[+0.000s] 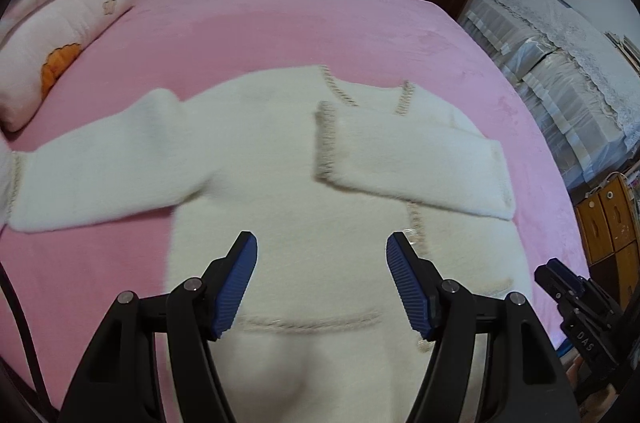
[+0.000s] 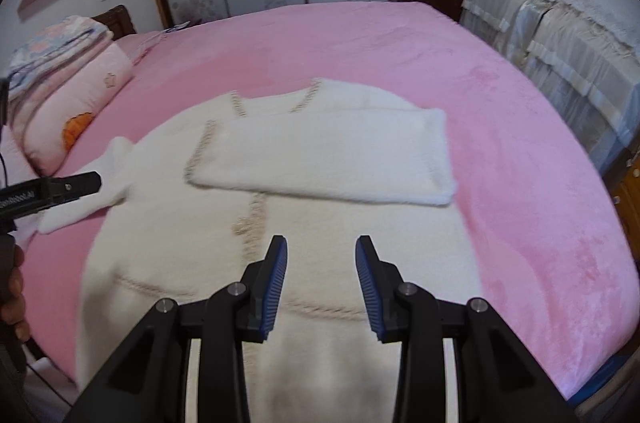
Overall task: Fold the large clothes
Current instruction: 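Grasp the other sleeve cuff with the left tool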
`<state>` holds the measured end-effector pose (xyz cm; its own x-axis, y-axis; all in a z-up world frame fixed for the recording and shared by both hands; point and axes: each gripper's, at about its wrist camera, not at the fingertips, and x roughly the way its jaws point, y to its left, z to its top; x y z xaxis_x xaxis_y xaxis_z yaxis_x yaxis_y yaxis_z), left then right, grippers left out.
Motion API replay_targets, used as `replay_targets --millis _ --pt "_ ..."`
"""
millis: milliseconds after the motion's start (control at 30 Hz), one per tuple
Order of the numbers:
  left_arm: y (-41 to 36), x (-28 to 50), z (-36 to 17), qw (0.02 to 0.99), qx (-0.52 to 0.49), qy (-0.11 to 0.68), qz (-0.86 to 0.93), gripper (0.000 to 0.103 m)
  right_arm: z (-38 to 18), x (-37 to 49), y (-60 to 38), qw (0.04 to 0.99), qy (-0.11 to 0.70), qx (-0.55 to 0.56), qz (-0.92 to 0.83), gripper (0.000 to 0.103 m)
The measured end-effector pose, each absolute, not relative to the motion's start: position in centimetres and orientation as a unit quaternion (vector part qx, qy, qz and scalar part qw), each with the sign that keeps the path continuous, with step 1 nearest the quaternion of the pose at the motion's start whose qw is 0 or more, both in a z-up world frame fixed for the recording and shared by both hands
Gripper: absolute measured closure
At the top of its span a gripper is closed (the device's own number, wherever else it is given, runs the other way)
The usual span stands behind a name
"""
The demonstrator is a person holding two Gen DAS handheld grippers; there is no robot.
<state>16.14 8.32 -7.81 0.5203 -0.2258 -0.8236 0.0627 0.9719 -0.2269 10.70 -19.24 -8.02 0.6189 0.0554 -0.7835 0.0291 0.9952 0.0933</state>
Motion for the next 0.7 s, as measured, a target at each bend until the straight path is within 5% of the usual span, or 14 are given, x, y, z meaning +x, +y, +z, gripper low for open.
replay_targets --millis 433,700 --pt "27.5 16.4 -13.2 0.837 -0.158 0.524 0.003 0.031 -8.8 13.0 -5.9 0.889 0.446 -0.002 0.106 0.067" --pt "40.9 17.9 -20.4 0.78 -0.329 0.529 0.056 0.032 -11.1 16.1 0.5 0.878 0.458 -0.03 0.137 0.067"
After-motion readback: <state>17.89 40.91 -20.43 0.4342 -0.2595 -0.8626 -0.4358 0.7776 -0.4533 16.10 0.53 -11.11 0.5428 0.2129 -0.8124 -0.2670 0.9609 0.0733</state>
